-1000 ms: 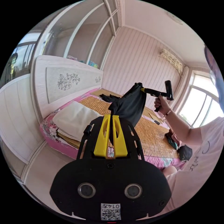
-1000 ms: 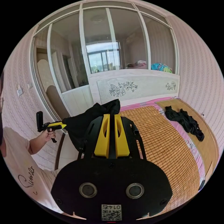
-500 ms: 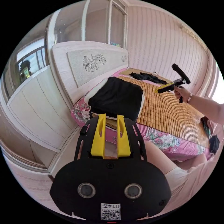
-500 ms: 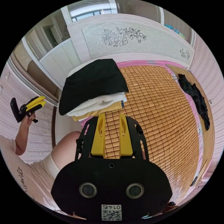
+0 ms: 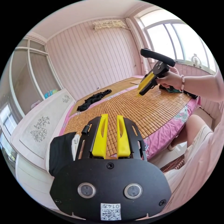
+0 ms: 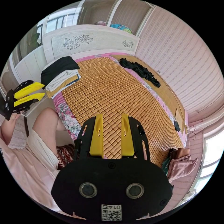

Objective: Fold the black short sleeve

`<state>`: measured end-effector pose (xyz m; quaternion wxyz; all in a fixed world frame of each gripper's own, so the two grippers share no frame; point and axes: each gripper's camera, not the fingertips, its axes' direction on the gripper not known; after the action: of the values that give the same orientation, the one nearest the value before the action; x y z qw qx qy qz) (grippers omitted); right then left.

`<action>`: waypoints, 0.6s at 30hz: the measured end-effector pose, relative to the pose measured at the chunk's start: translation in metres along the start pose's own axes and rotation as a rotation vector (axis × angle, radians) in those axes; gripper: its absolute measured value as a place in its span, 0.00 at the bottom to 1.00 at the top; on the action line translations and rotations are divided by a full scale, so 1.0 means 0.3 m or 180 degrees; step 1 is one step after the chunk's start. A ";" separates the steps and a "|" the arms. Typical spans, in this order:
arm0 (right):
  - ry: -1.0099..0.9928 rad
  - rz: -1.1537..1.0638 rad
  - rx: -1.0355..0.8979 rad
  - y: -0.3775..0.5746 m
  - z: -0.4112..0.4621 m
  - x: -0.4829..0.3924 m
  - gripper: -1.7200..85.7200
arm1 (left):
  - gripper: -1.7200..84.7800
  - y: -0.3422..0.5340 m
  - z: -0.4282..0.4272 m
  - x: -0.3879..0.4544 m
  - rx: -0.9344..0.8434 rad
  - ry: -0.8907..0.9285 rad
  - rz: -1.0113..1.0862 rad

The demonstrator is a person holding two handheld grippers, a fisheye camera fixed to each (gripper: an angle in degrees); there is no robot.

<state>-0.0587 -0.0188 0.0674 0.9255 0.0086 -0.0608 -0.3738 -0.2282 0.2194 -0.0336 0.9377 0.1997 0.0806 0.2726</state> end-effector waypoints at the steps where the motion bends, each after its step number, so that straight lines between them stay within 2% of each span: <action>1: 0.0024 0.0027 0.0004 0.028 -0.012 0.011 0.15 | 0.09 -0.044 0.021 0.042 0.0059 0.0100 0.0020; 5: 0.0163 0.0226 0.0034 0.223 -0.075 0.089 0.16 | 0.10 -0.167 0.119 0.159 0.0050 0.0594 0.0045; 7: 0.0208 0.0326 0.0032 0.308 -0.091 0.128 0.16 | 0.11 -0.245 0.209 0.222 -0.0017 0.1087 -0.0015; 13: 0.0241 0.0830 -0.0043 0.652 -0.104 0.320 0.17 | 0.13 -0.458 0.466 0.466 -0.0285 0.1631 0.0392; 18: 0.0270 0.1630 -0.0245 1.124 -0.043 0.591 0.17 | 0.14 -0.621 0.684 0.719 -0.0395 0.2056 0.0750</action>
<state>0.3021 0.1009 0.0941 0.9913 -0.0266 -0.0079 -0.1288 0.0952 0.1250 0.0656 0.8362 0.0537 0.3328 0.4325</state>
